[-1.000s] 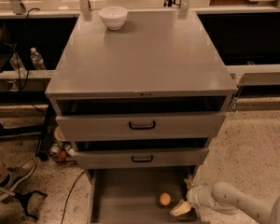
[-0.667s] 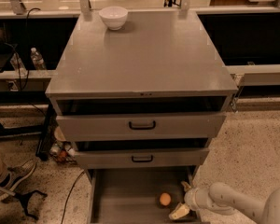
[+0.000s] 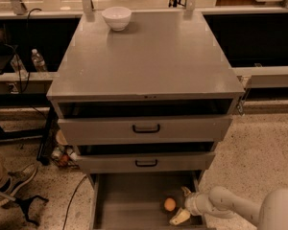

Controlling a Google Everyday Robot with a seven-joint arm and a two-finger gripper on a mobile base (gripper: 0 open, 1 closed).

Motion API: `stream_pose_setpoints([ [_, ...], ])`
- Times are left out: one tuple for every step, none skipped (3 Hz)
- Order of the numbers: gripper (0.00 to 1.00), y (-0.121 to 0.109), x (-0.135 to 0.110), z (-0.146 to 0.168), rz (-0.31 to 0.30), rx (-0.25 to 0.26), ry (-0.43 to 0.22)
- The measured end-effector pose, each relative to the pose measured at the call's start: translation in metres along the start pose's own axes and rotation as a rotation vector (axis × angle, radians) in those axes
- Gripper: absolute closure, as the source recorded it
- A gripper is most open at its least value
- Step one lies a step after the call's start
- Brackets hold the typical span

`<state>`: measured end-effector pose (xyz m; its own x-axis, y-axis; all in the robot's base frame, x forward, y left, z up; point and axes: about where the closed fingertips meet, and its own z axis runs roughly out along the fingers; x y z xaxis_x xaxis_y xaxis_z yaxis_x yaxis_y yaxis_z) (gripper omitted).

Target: Pick orange from bottom drawer and place on counter

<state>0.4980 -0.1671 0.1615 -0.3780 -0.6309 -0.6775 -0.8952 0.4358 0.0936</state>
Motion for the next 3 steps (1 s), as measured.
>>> stream_pose_setpoints([
  [0.00, -0.014, -0.009, 0.006, -0.009, 0.016, -0.022],
  [0.00, -0.020, -0.012, 0.014, -0.016, 0.013, -0.023],
  [0.00, -0.026, -0.009, 0.027, -0.020, 0.012, -0.004],
])
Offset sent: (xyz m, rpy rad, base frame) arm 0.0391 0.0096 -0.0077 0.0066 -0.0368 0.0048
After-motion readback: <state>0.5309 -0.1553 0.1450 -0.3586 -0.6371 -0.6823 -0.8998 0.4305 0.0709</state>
